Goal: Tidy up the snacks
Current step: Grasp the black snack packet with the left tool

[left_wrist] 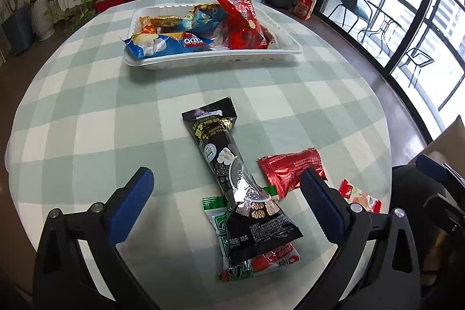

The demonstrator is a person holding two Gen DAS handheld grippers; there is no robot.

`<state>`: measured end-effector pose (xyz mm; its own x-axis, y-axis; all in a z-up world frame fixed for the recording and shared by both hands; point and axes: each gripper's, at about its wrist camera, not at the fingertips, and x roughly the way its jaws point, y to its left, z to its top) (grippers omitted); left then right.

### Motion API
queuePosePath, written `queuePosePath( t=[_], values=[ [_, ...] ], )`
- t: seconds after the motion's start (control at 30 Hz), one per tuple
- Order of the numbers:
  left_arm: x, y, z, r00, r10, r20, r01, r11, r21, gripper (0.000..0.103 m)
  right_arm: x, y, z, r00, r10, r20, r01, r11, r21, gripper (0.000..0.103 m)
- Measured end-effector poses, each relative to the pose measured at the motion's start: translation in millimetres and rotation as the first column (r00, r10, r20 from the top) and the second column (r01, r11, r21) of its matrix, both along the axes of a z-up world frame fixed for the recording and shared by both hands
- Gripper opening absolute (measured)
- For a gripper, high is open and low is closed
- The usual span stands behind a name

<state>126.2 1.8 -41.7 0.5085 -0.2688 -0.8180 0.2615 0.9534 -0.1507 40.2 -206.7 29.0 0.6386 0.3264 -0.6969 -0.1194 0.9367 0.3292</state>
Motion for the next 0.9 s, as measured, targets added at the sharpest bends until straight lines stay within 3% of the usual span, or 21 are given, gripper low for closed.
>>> queuePosePath(
  t=[0.1, 0.17, 0.27, 0.43, 0.57, 0.7, 0.77, 0.9],
  values=[
    [6, 0, -4, 1.000, -0.013, -0.012, 0.013, 1.000, 0.011, 0.089, 3, 2, -4, 1.000, 0.002, -0.024, -0.003, 1.000, -0.025, 0.102],
    [11, -2, -8, 0.999, -0.026, -0.031, 0.026, 1.000, 0.015, 0.071, 5, 3, -8, 0.999, 0.006, -0.053, -0.008, 0.999, -0.044, 0.095],
    [14, -9, -14, 0.997, -0.056, -0.046, 0.057, 0.998, 0.036, 0.065, 10, 8, -13, 0.995, 0.030, -0.091, -0.038, 0.995, -0.092, 0.087],
    [24, -15, -26, 0.994, -0.075, -0.084, 0.081, 0.994, 0.072, 0.065, 14, 15, -20, 0.990, 0.054, -0.133, -0.071, 0.990, -0.125, 0.082],
    [32, -16, -32, 0.990, -0.096, -0.100, 0.105, 0.990, 0.096, 0.049, 15, 17, -23, 0.986, 0.063, -0.155, -0.085, 0.986, -0.142, 0.078],
    [35, -16, -33, 0.988, -0.119, -0.095, 0.131, 0.982, 0.133, 0.043, 16, 17, -23, 0.982, 0.062, -0.177, -0.090, 0.984, -0.151, 0.077],
    [39, -14, -33, 0.987, -0.130, -0.099, 0.144, 0.979, 0.148, 0.033, 17, 17, -23, 0.981, 0.059, -0.186, -0.090, 0.983, -0.161, 0.077],
    [43, -15, -32, 0.977, -0.184, -0.109, 0.203, 0.957, 0.206, 0.023, 19, 18, -26, 0.974, 0.069, -0.215, -0.107, 0.979, -0.171, 0.077]
  ],
)
